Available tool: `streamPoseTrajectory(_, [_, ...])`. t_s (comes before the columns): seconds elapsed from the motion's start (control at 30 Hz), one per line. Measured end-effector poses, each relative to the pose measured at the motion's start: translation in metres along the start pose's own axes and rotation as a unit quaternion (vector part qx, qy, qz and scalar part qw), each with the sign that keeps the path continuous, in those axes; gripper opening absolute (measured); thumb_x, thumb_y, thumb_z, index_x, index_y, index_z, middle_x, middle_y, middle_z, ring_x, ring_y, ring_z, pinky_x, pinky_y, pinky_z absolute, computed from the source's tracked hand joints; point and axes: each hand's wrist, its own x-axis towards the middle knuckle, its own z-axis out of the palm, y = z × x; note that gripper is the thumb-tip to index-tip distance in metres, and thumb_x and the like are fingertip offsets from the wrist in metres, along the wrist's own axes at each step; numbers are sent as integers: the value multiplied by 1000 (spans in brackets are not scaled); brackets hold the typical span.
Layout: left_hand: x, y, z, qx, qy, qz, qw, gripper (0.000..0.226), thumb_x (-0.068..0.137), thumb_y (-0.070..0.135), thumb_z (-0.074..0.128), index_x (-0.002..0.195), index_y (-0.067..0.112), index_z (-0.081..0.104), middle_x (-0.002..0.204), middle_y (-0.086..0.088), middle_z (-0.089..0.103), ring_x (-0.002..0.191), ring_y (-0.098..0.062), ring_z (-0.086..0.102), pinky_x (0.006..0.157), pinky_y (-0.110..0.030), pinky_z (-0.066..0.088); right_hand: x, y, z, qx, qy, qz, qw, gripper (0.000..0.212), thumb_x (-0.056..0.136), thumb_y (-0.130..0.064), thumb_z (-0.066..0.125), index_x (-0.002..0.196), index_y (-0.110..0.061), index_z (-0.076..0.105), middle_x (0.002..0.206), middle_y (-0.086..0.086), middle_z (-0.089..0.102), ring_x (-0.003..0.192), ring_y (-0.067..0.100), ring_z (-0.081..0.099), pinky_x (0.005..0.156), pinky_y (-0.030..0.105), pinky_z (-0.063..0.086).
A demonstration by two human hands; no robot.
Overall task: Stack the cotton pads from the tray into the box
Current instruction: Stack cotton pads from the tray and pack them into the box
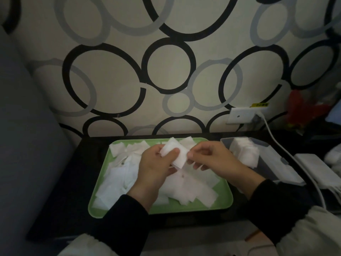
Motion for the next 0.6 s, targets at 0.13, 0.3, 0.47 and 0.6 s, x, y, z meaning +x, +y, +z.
streamPoseTrajectory(0.13, [9, 7, -16, -34, 68, 0, 997, 12, 91, 17, 71, 101, 13, 66, 106, -13, 68, 89, -25, 70, 57, -24, 57, 40, 15, -5, -125, 120, -21, 985, 6, 91, -21, 68, 93, -22, 73, 92, -8, 70, 78, 2, 64, 67, 16, 49])
streamPoseTrajectory(0.3, [16, 12, -28, -42, 80, 4, 996, 11, 93, 16, 67, 104, 13, 64, 95, -16, 73, 68, -21, 75, 55, -25, 58, 81, 19, 4, -248, 56, -15, 967, 28, 87, -22, 74, 115, -20, 70, 113, -8, 66, 98, 10, 60, 91, 29, 50])
streamPoseTrajectory(0.47, [18, 12, -36, -26, 75, 21, 997, 6, 94, 16, 66, 100, 16, 64, 92, -13, 73, 67, -19, 75, 56, -25, 58, 98, 20, 14, -329, 13, 16, 944, 37, 81, -25, 77, 117, -26, 69, 114, -10, 66, 105, 12, 61, 96, 37, 52])
streamPoseTrajectory(0.6, [18, 12, -40, -20, 69, 30, 997, 4, 94, 15, 65, 97, 17, 63, 91, -12, 72, 65, -17, 74, 60, -27, 61, 96, 22, 14, -304, 36, 3, 952, 26, 84, -20, 73, 110, -23, 72, 103, -7, 69, 93, 9, 63, 84, 27, 53])
